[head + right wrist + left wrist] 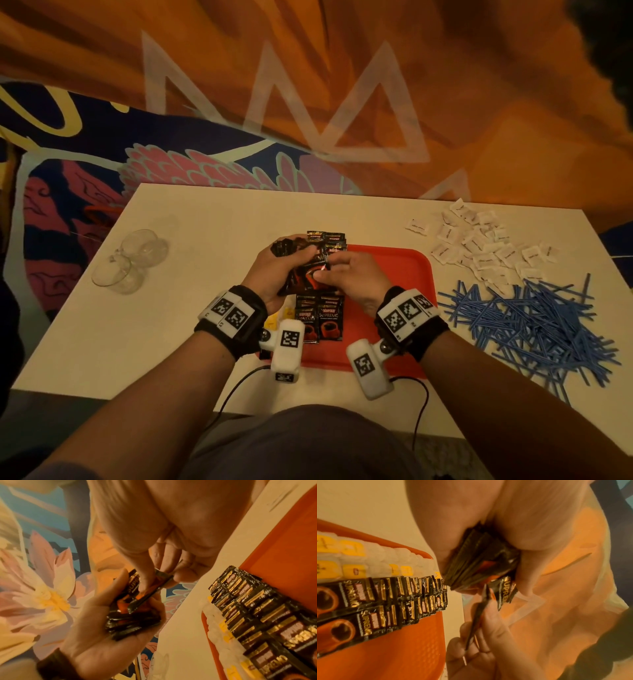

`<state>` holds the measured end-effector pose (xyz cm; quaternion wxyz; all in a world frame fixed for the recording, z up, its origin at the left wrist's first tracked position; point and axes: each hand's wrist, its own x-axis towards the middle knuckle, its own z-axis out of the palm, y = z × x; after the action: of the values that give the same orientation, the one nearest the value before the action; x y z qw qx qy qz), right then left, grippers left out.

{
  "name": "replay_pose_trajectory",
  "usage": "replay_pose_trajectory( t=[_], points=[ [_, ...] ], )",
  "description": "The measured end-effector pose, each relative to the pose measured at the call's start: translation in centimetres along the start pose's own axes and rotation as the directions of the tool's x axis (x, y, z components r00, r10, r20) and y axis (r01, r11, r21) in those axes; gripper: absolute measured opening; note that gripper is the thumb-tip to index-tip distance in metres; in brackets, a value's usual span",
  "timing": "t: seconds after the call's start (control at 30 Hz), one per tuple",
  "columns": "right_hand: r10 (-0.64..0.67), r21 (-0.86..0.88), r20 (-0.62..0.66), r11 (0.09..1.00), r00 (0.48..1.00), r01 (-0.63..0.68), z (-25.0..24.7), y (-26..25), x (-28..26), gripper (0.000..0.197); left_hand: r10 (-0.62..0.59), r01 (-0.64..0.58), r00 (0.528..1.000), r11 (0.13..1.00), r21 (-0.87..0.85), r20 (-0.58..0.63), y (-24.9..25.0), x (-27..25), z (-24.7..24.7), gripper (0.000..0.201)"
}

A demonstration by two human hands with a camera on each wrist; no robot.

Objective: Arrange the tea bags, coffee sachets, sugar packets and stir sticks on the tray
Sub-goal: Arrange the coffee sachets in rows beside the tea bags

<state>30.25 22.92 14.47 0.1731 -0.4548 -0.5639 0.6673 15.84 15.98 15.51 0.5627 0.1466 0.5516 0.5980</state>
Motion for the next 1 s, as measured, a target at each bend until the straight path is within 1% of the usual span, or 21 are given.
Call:
replay_pose_trajectory(
  t=[0.07,0.17,0.23,0.27,0.33,0.37,0.43,0.47,0.53,0.57,0.6,0.67,0.7,0.77,0.83,0.93,1.0],
  points=[
    [-0.017,-0.009,0.022,1.0,1.0,0.017,-0.1,0.1,-0.2,0.032,-0.04,0.04,0.999,0.998,-0.045,-0.009,-0.2,0.0,-0.1,0.044],
    [-0.023,-0.021,0.056,1.0,0.998,0.024,-0.2,0.8,-0.3,0.029,-0.113,0.11,0.993,0.992,-0.069,-0.04,-1.0,0.2,-0.4,0.033],
    [-0.003,-0.036,0.063,0.999,0.998,0.005,-0.1,1.8,-0.3,0.036,-0.208,0.206,0.978,0.976,-0.072,-0.015,-1.4,0.2,-0.6,0.023],
    [0.007,-0.048,0.07,0.999,0.998,-0.003,0.0,2.2,-0.3,0.04,-0.259,0.259,0.966,0.963,-0.073,0.008,-1.6,0.1,-0.7,0.021],
    [0.015,-0.073,0.088,0.997,0.996,-0.008,0.0,3.1,-0.3,0.04,-0.305,0.309,0.951,0.947,-0.084,0.055,-2.2,0.1,-1.4,0.03],
    [0.018,-0.079,0.085,0.997,0.996,-0.012,-0.1,3.6,-0.3,0.035,-0.301,0.307,0.951,0.947,-0.092,0.074,-2.6,0.1,-1.6,0.036],
    [0.018,-0.101,0.06,0.995,0.998,-0.011,-0.3,4.8,-0.4,0.026,-0.293,0.298,0.954,0.949,-0.105,0.06,-3.2,0.1,-2.2,0.043],
    [0.021,-0.124,0.034,0.992,0.999,-0.017,-0.4,5.6,-0.4,0.025,-0.292,0.293,0.956,0.949,-0.115,0.03,-3.5,0.3,-2.5,0.039],
    [0.063,-0.169,-0.035,0.983,0.997,-0.068,-0.8,7.7,0.0,0.026,-0.308,0.299,0.95,0.946,-0.128,-0.054,-4.1,0.5,-3.6,0.028],
    [0.094,-0.19,-0.069,0.976,0.993,-0.106,-1.1,8.8,0.2,0.024,-0.319,0.307,0.945,0.941,-0.14,-0.072,-4.4,0.6,-4.2,0.027],
    [0.128,-0.238,-0.103,0.96,0.986,-0.149,-1.4,9.9,0.4,0.022,-0.318,0.303,0.945,0.938,-0.167,-0.075,-4.8,0.5,-4.7,0.03],
    [0.174,-0.393,-0.155,0.892,0.973,-0.222,-2.0,12.1,1.0,0.021,-0.3,0.278,0.951,0.936,-0.215,-0.078,-5.4,0.4,-5.4,0.035],
    [0.197,-0.422,-0.185,0.869,0.963,-0.259,-2.1,13.1,1.2,0.022,-0.295,0.273,0.952,0.937,-0.22,-0.076,-5.8,0.2,-5.7,0.035],
    [0.255,-0.386,-0.231,0.862,0.939,-0.329,-1.9,14.4,1.6,0.025,-0.308,0.291,0.951,0.926,-0.24,-0.034,-6.2,-0.3,-6.1,0.028],
    [0.281,-0.375,-0.241,0.856,0.929,-0.356,-1.4,15.2,1.8,0.023,-0.318,0.307,0.948,0.912,-0.27,0.005,-6.5,-0.7,-6.6,0.023],
    [0.259,-0.408,-0.257,0.844,0.931,-0.348,-0.7,15.9,2.2,0.013,-0.339,0.321,0.94,0.909,-0.265,-0.026,-7.2,-0.9,-7.9,0.025],
    [0.266,-0.393,-0.269,0.847,0.926,-0.358,-0.4,16.3,2.5,0.014,-0.35,0.326,0.936,0.906,-0.27,-0.045,-7.7,-1.0,-8.9,0.029]
  ],
)
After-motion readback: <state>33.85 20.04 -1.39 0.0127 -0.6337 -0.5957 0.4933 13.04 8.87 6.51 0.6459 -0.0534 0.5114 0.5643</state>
